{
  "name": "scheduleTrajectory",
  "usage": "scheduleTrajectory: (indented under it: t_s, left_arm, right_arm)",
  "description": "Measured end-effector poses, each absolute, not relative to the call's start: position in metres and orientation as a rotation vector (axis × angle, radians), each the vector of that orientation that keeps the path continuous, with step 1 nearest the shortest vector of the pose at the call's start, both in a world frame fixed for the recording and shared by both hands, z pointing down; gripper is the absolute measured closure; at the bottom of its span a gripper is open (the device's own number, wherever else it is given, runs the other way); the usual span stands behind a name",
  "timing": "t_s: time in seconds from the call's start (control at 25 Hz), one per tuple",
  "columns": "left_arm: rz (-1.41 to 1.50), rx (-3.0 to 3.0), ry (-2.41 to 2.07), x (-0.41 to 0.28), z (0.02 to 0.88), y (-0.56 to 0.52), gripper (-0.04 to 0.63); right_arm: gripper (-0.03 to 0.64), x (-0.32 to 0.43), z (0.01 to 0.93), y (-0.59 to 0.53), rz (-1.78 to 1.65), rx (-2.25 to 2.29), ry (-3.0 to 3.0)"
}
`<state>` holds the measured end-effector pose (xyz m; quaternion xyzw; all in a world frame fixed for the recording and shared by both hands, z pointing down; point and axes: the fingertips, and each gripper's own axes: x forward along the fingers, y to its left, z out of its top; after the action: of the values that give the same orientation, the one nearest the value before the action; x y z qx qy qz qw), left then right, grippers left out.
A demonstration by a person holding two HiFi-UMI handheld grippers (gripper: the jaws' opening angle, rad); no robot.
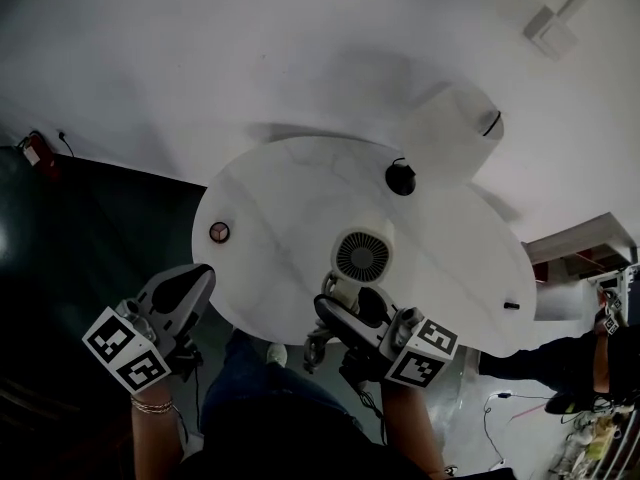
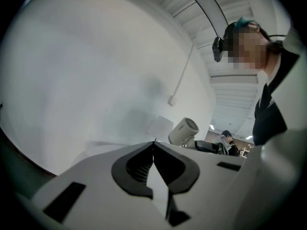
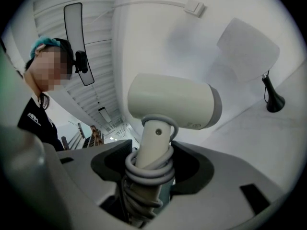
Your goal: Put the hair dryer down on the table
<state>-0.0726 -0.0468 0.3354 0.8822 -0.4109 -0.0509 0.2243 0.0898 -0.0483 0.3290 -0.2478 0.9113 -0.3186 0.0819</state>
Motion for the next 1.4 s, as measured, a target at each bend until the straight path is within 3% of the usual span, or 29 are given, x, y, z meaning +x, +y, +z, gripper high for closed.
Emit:
scheduleTrajectory:
  t_s: [1.4]
  left_arm:
    - [-0.003, 2.467, -0.739, -0.093, 0.364, -0.133, 0.578]
  right_arm:
    - [0.350, 0.038, 0.380, -0.093, -1.096, -1.211, 2.720]
